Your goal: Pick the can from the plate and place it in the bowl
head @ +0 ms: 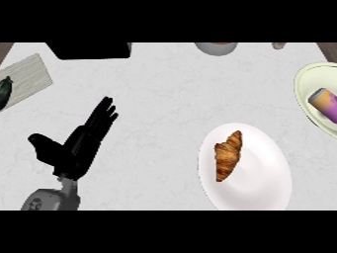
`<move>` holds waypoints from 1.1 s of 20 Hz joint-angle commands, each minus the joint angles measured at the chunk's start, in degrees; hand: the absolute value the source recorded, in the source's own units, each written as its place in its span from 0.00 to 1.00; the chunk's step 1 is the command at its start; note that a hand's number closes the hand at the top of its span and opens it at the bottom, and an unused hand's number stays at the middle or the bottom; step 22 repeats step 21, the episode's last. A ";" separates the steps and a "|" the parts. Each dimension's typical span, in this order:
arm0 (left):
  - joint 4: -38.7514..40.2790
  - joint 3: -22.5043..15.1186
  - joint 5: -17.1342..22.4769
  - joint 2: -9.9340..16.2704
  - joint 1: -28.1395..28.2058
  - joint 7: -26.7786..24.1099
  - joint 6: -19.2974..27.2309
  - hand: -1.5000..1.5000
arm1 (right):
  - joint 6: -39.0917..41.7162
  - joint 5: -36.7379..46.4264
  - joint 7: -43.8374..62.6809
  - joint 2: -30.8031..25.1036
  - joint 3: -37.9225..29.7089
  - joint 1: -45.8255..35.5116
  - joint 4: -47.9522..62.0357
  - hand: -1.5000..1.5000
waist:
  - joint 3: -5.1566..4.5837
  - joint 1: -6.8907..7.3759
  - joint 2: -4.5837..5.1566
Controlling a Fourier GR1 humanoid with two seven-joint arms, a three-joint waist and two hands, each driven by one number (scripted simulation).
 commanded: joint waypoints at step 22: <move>-4.46 3.65 1.31 2.17 4.95 0.78 0.31 0.50 | 29.58 -6.74 -34.94 14.15 -14.84 76.23 -36.42 1.00 | -0.04 -5.61 -0.72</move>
